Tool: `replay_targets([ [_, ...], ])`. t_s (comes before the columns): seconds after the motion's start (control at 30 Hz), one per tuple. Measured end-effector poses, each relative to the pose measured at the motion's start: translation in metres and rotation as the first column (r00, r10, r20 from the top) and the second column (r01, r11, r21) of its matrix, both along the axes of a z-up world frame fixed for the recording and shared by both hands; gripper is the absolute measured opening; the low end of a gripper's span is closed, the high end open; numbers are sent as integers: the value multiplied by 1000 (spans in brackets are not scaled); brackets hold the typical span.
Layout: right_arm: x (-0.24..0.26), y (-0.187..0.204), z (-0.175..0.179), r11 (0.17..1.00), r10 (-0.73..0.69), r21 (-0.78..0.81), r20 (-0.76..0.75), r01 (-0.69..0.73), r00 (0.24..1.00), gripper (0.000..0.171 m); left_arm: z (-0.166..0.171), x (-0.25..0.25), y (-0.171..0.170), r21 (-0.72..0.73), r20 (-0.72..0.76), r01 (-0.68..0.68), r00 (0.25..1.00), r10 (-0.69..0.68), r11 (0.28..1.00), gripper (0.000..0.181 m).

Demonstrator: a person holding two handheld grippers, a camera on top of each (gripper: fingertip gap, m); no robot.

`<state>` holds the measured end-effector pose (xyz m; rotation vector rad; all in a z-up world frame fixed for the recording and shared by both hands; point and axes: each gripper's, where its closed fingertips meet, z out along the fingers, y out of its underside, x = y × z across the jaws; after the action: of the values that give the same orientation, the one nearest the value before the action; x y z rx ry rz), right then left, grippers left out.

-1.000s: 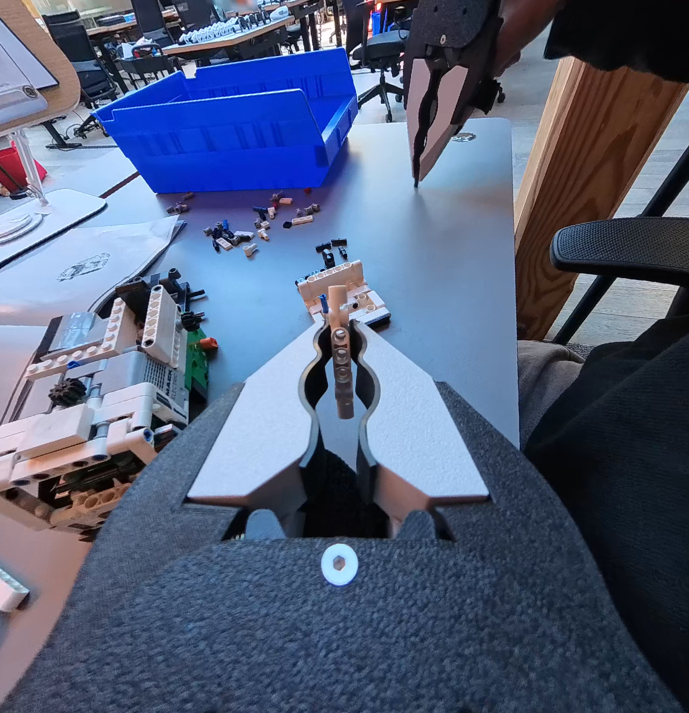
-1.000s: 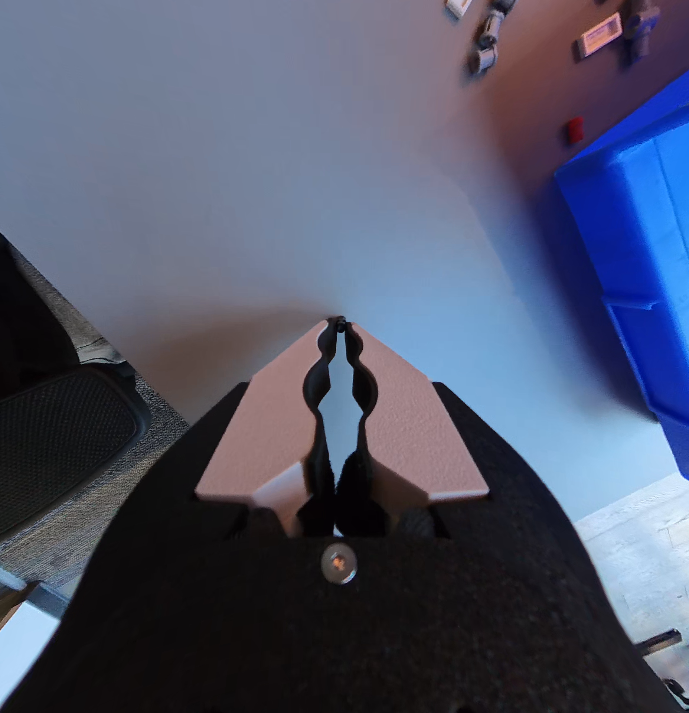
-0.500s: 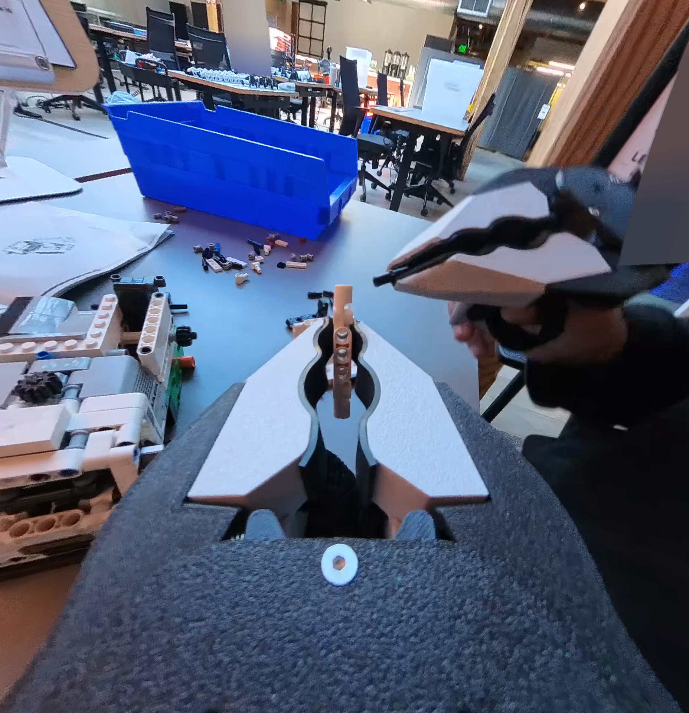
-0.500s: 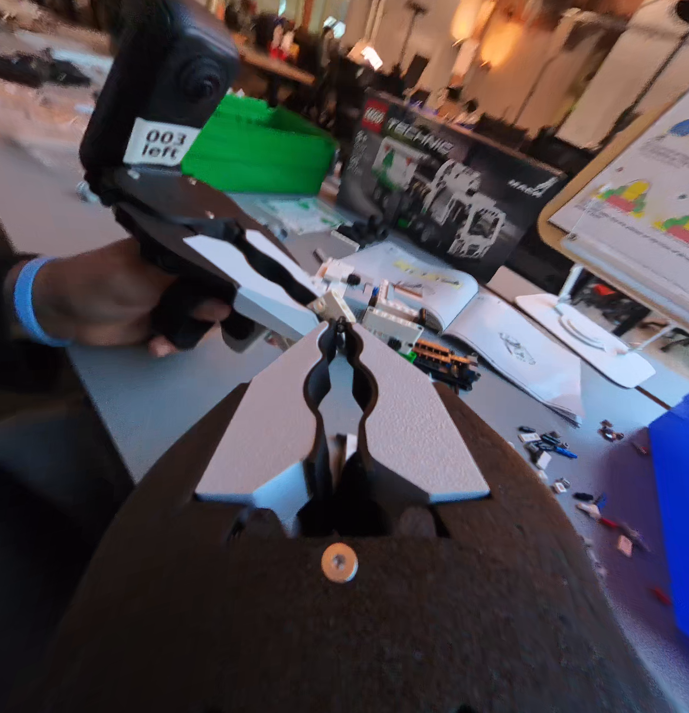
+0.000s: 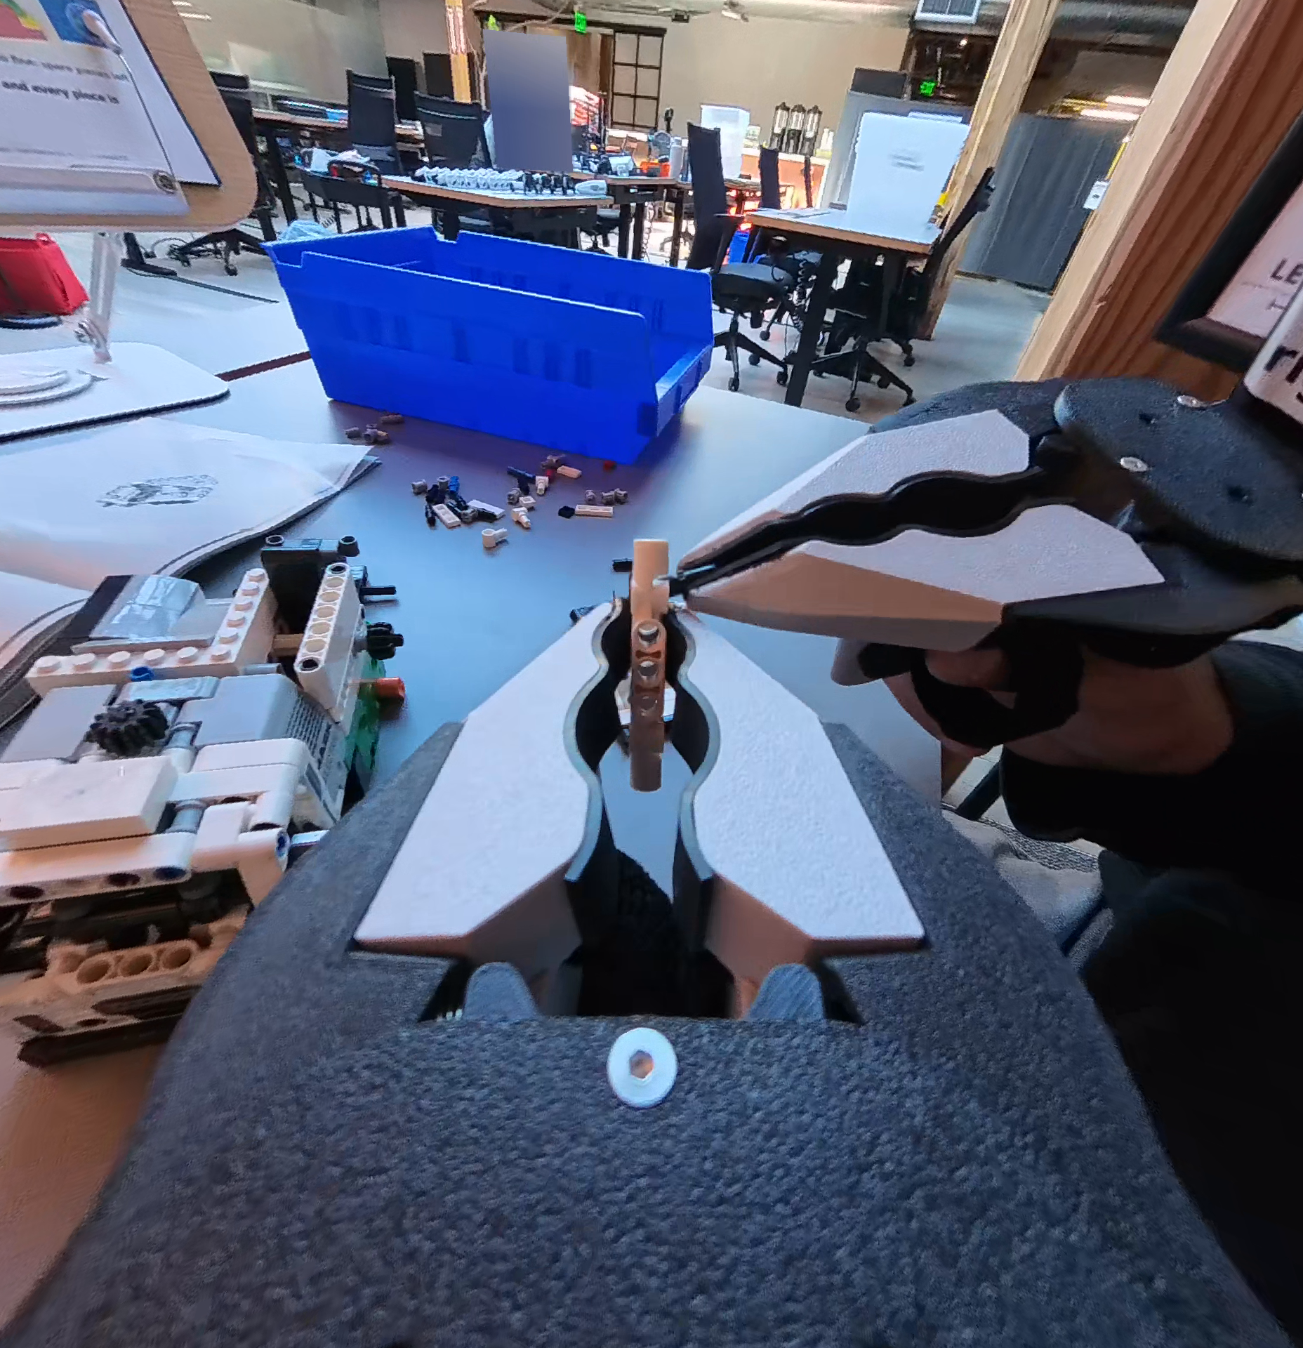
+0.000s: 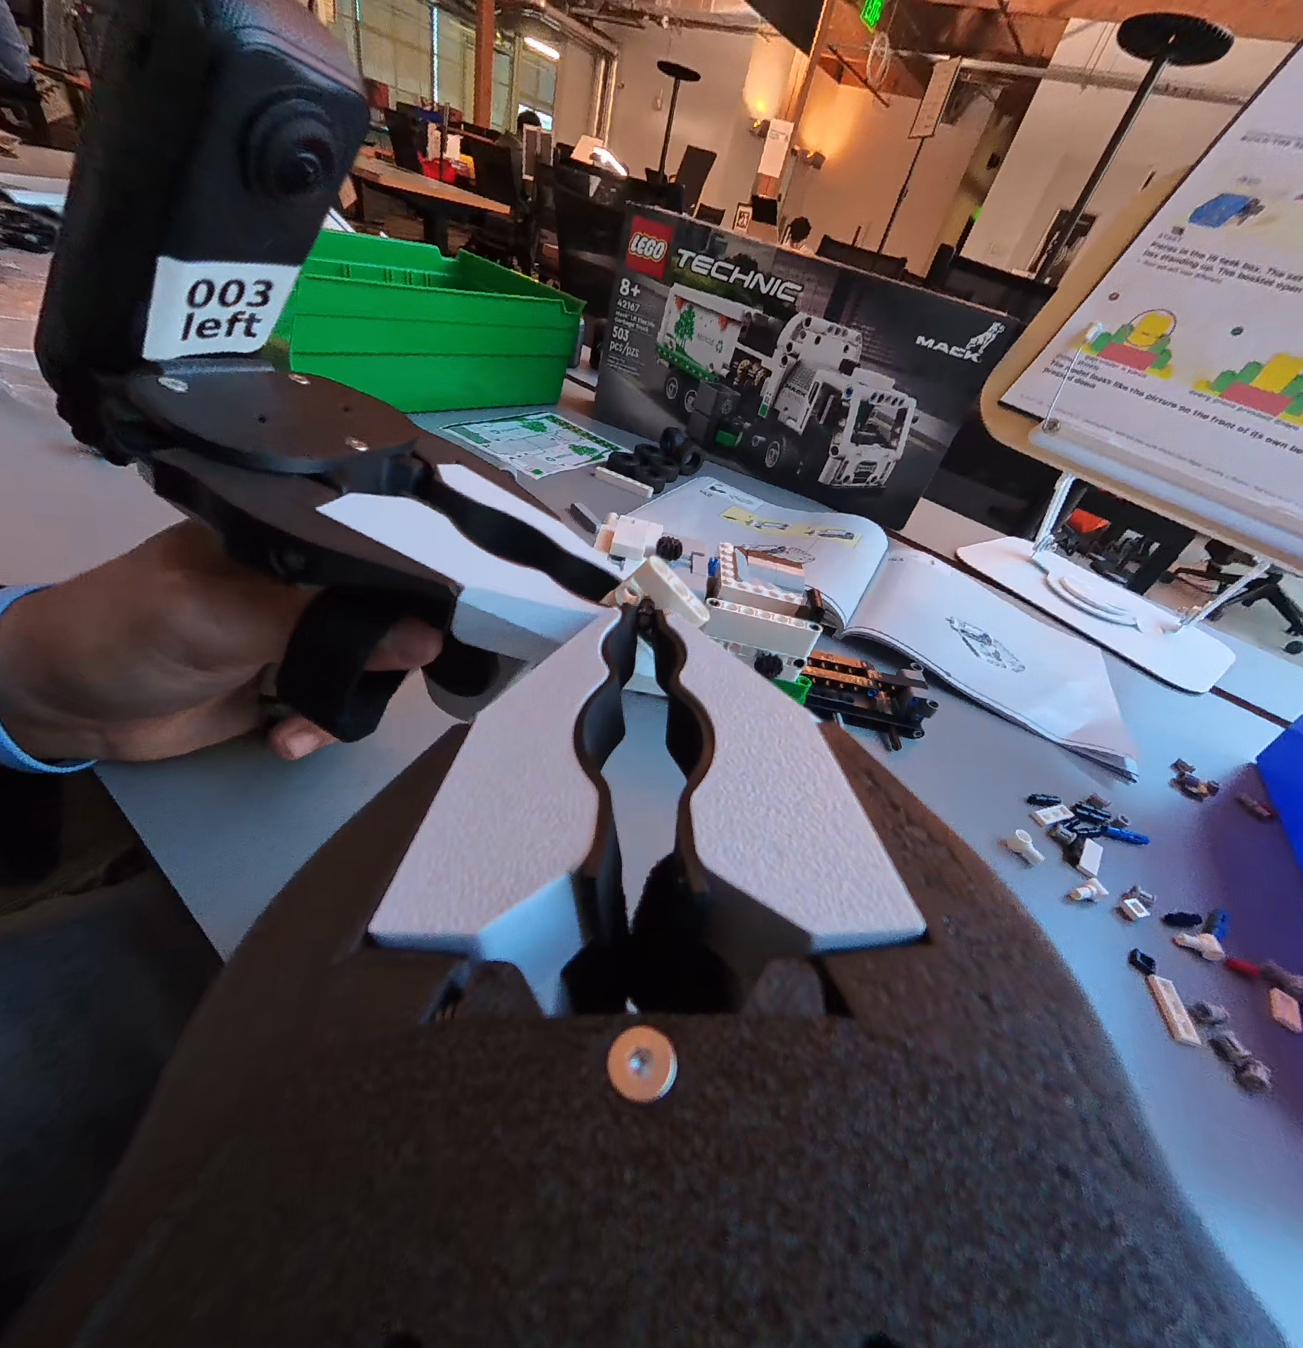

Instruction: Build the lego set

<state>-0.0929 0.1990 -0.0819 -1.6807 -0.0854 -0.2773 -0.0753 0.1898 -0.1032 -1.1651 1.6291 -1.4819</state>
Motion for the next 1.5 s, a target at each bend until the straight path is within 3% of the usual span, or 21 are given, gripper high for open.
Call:
replay_targets([
  [0.9, -5, 9, 2, 1000, 0, 2, -32, 0, 999, 4, 1, 2, 10, -39, -8, -44, 999, 44, 998, 7],
  [1.2, -2, 9, 1, 999, -33, -2, 35, 33, 999, 3, -2, 3, 9, 9, -14, -62, 998, 62, 998, 6],
  [1.3, 0, 10, -3, 998, -55, -26, 88, 58, 995, 3, -8, 5, 13, 105, -14, -110, 994, 112, 988, 6],
  [1.4, 2, 9, -7, 998, -55, -36, 33, 56, 998, 3, -13, 8, 15, 206, -8, -149, 988, 153, 967, 7],
  [1.5, 4, 9, -10, 999, -52, -15, -3, 52, 999, 3, -15, 8, 14, 176, -36, -130, 990, 139, 976, 7],
])
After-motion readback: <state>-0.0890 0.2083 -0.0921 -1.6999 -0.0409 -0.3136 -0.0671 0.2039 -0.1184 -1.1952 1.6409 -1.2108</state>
